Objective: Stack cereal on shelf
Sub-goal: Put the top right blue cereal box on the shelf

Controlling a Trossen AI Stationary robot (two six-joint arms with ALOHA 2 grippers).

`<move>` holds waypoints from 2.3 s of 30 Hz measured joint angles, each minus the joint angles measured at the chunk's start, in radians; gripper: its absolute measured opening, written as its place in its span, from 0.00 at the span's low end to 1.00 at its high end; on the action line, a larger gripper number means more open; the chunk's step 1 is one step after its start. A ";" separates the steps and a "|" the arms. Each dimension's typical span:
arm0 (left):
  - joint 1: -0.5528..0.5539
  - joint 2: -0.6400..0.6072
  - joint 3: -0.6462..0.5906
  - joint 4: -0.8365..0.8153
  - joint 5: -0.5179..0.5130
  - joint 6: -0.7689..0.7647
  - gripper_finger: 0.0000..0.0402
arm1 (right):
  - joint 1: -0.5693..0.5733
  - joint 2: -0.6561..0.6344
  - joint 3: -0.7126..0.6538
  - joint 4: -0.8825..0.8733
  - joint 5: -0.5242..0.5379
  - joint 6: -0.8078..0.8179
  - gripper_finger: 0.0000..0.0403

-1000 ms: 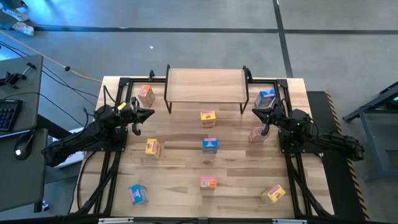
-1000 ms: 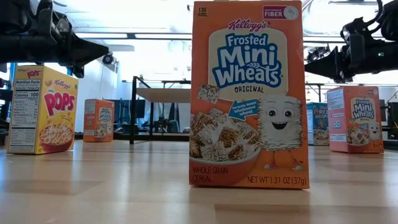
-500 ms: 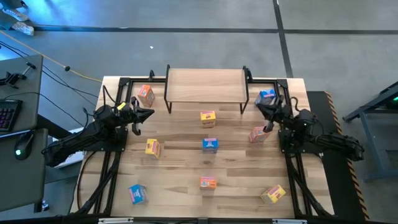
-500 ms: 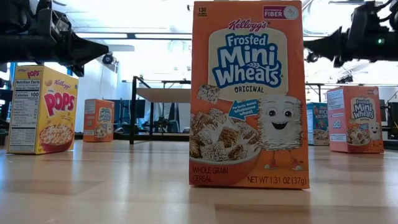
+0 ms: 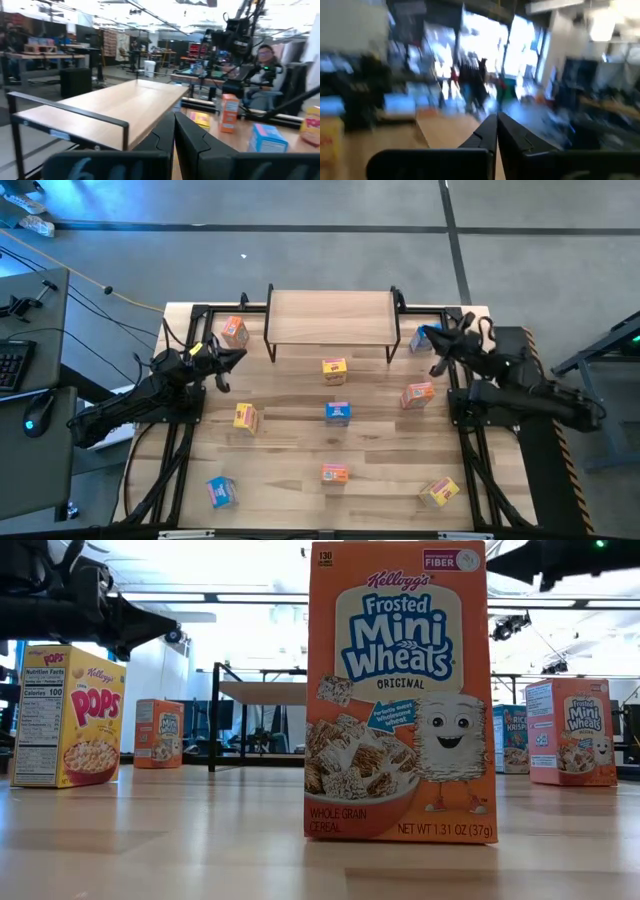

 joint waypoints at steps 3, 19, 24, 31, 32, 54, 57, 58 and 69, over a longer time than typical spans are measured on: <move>0.000 0.000 0.000 0.000 -0.003 0.002 0.01 | 0.000 0.135 0.150 -0.242 0.125 -0.003 0.01; 0.001 0.000 0.000 0.005 -0.045 0.094 0.01 | -0.122 0.816 0.840 -1.316 0.230 0.149 0.44; 0.001 0.000 0.000 0.039 -0.046 0.109 0.01 | -0.210 0.923 0.857 -1.361 0.184 0.011 0.60; 0.001 0.000 0.000 -0.009 -0.024 0.055 0.01 | -0.309 0.976 0.767 -1.310 0.138 -0.163 0.64; 0.001 0.000 0.000 -0.019 -0.023 0.052 0.01 | -0.318 0.978 0.752 -1.290 0.143 -0.190 0.64; 0.001 0.000 0.000 -0.075 -0.022 0.052 0.01 | -0.402 1.207 0.711 -1.160 0.207 -0.439 0.64; 0.001 0.000 0.000 -0.075 -0.022 0.052 0.01 | -0.411 1.211 0.712 -1.156 0.181 -0.442 0.64; 0.001 0.000 0.000 -0.075 -0.022 0.052 0.01 | -0.416 1.211 0.712 -1.156 0.168 -0.442 0.64; 0.001 0.000 0.000 -0.074 -0.022 0.052 0.01 | -0.442 1.214 0.709 -1.160 0.099 -0.430 0.64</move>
